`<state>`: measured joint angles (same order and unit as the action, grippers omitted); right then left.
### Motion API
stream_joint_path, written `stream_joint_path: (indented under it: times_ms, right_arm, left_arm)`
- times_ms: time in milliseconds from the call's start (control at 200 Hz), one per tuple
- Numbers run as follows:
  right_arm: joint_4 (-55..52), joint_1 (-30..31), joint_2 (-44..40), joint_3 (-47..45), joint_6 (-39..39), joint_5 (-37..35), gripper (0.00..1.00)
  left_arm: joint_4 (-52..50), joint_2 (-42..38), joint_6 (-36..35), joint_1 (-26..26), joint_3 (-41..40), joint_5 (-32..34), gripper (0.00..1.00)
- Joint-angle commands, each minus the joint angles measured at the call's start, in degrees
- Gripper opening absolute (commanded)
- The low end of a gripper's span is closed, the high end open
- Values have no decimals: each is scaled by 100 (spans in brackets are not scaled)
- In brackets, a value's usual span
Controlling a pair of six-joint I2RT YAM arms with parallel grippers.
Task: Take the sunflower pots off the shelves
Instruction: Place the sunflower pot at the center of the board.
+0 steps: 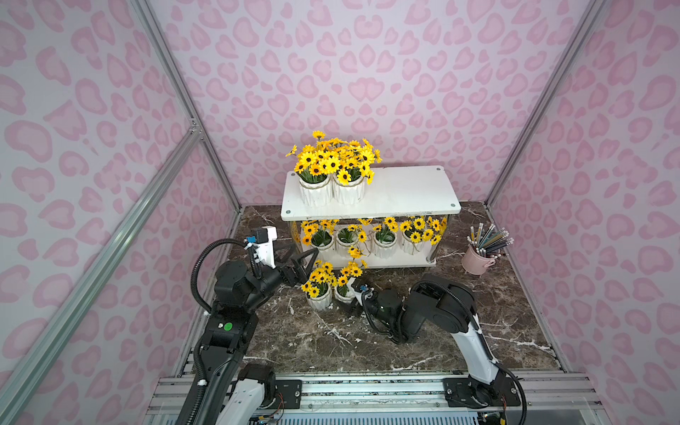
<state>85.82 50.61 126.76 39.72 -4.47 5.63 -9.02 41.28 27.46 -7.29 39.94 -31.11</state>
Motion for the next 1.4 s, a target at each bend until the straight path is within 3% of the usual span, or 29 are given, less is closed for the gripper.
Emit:
stream_joint_path:
  times_ms: [0,25,40,60,370,1005,1395]
  right_arm:
    - [-506,36,-91,14,80,-144,65]
    - [-518,52,-126,6,74,-194,80]
    - [-514,54,-140,9,70,-234,95]
    - [-514,71,-164,7,70,-268,99]
    - [-760,57,-383,87,168,-254,99]
    - [-1143,56,-1258,-654,168,-360,99]
    - [-2161,119,-2238,-1063,13,-544,99]
  left_arm:
    - [3,-3,-47,7,84,65,97]
    - [-11,-6,-48,8,90,77,97]
    - [-17,-6,-55,3,98,79,97]
    - [-34,-14,-57,2,101,87,97]
    - [-65,-32,-39,0,185,167,97]
    - [-176,-102,-69,8,349,278,97]
    - [-175,-93,-31,1,476,260,97]
